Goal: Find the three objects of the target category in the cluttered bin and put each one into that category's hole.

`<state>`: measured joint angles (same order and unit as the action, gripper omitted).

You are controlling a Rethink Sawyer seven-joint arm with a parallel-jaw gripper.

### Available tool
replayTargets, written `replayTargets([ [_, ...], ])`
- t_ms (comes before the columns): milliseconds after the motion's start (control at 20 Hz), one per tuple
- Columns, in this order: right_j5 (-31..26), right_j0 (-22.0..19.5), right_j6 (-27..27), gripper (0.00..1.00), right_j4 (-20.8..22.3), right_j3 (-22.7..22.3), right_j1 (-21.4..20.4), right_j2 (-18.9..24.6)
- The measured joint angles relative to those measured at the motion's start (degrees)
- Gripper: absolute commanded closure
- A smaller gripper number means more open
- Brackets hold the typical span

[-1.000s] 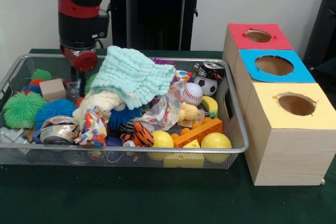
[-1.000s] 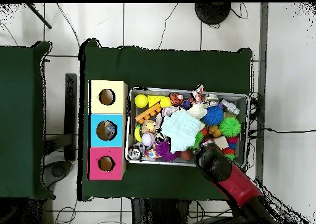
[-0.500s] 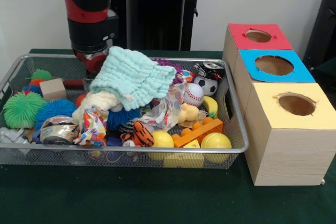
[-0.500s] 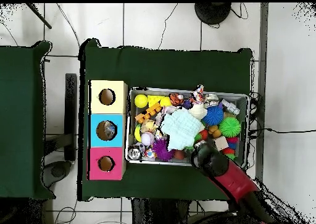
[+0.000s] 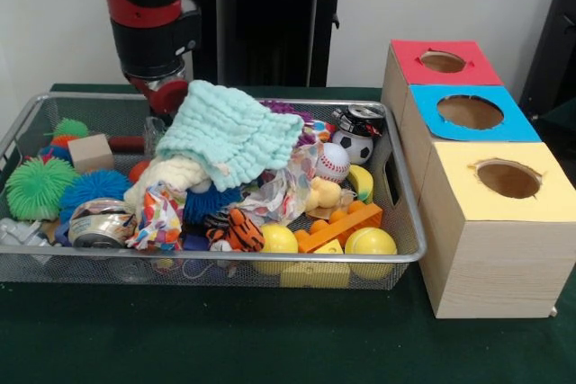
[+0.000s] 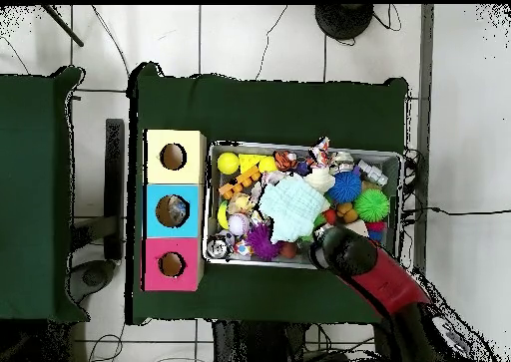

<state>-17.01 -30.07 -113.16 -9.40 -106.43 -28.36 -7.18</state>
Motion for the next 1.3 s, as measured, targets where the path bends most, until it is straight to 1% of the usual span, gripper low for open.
replayTargets([
  [150,-2.8,1.3,0.0,1.00,0.0,1.2,-0.7,-1.6],
  [200,-3.9,3.1,0.0,1.00,0.0,2.3,-1.1,-3.5],
  [300,-4.1,4.1,0.0,1.00,0.0,2.8,-1.2,-4.5],
  [350,-4.3,5.5,0.0,1.00,0.0,3.6,-1.4,-5.9],
  [550,-5.0,8.7,0.0,1.00,0.1,5.7,-1.5,-8.8],
  [600,-6.0,10.1,0.0,1.00,0.1,6.9,-1.6,-10.2],
  [700,-7.3,11.1,0.0,1.00,0.1,7.8,-1.8,-11.2],
  [900,-12.7,13.3,0.0,1.00,0.1,11.0,-2.5,-13.8],
  [1050,-16.9,14.1,0.0,1.00,0.2,13.3,-3.0,-15.1],
  [1100,-19.9,14.5,0.0,1.00,0.2,15.0,-3.5,-15.8],
  [1250,-22.8,14.9,0.0,1.00,0.3,16.8,-4.0,-16.7],
  [1300,-25.3,15.3,0.0,1.00,0.3,18.3,-4.4,-17.4],
])
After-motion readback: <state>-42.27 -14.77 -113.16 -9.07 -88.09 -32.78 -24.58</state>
